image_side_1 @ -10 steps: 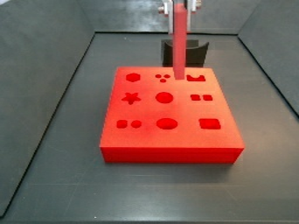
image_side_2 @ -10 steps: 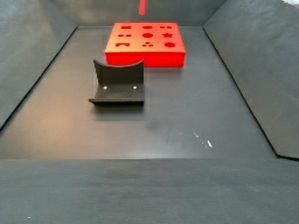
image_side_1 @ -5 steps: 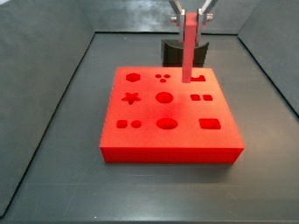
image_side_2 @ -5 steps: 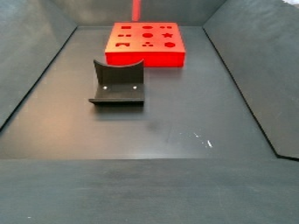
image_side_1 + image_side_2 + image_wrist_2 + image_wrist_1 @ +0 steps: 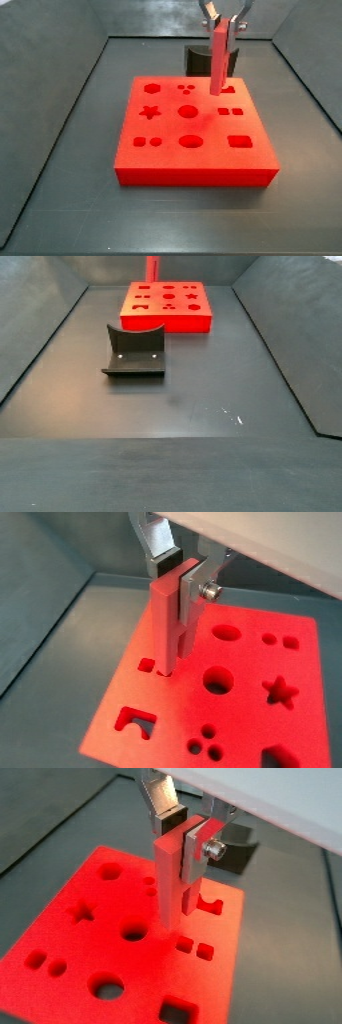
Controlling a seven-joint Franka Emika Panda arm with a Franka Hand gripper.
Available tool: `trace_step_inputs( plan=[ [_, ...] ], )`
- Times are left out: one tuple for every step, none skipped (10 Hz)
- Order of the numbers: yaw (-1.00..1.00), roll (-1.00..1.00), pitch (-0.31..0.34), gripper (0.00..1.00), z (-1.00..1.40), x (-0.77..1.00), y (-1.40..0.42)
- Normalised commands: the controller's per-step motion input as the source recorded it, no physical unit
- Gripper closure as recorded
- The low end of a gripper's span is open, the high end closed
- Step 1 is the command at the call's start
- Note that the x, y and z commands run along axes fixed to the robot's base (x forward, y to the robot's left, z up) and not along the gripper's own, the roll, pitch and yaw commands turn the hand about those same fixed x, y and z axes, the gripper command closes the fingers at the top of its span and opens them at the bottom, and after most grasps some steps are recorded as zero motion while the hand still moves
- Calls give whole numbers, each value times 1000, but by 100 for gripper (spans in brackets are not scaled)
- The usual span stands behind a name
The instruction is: Insert the double-square object.
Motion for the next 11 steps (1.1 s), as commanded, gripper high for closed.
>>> trace_step_inputs(
  plan=[
    [-780,-70,219,100,-17,100,51],
    [-697,-84,296,100,0,109,23],
    [-657,-73,371,100,0,66,29],
    [-606,-74,451,100,0,46,17],
    [-531,-83,460,100,0,114,6],
    [-389,-84,500,100,0,223,0],
    [-337,-81,500,100,-17,257,0],
    [-340,-73,489,100,-40,294,0],
    [-391,-90,350,100,0,377,0],
    [-486,-90,230,100,0,389,0],
    [-691,-116,94,100,0,340,0]
  ],
)
